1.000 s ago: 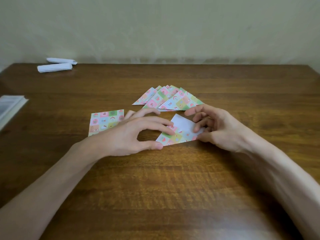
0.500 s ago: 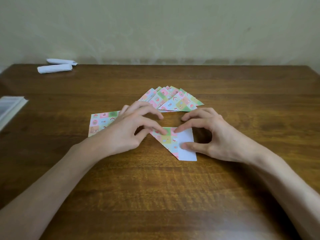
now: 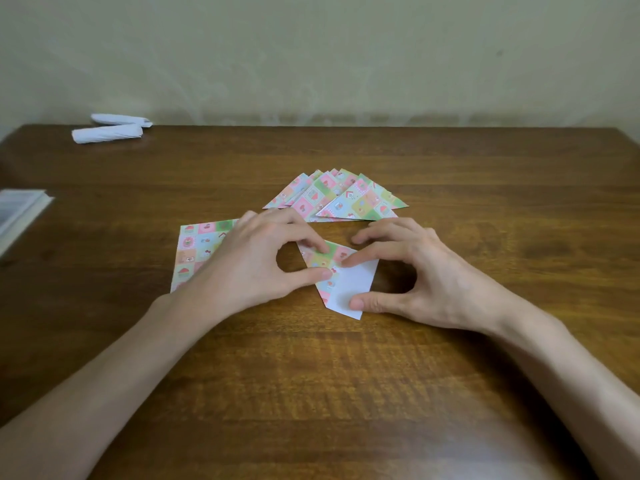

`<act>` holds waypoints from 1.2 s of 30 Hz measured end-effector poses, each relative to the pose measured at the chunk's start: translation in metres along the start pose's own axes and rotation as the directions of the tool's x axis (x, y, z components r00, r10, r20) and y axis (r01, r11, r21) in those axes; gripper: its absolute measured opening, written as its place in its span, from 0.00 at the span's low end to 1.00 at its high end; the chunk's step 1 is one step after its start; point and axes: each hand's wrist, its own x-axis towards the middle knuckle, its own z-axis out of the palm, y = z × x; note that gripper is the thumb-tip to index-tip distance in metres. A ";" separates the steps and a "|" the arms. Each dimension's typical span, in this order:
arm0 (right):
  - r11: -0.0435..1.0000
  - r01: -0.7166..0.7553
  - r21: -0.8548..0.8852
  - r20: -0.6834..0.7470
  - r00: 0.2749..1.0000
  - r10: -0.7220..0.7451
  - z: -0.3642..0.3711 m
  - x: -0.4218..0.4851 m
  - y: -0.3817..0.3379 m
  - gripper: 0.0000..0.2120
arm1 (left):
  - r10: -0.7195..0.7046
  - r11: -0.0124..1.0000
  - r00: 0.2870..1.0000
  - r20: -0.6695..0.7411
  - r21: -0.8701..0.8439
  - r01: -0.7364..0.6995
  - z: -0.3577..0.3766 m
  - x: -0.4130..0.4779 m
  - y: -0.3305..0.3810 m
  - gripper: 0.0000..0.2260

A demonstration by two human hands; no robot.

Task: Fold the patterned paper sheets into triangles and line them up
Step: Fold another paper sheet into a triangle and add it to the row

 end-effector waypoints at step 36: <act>0.982 0.081 0.170 -0.104 0.993 -0.064 0.001 0.000 -0.011 0.22 | 0.179 0.970 0.984 -0.004 -0.163 -0.178 -0.006 -0.002 -0.003 0.04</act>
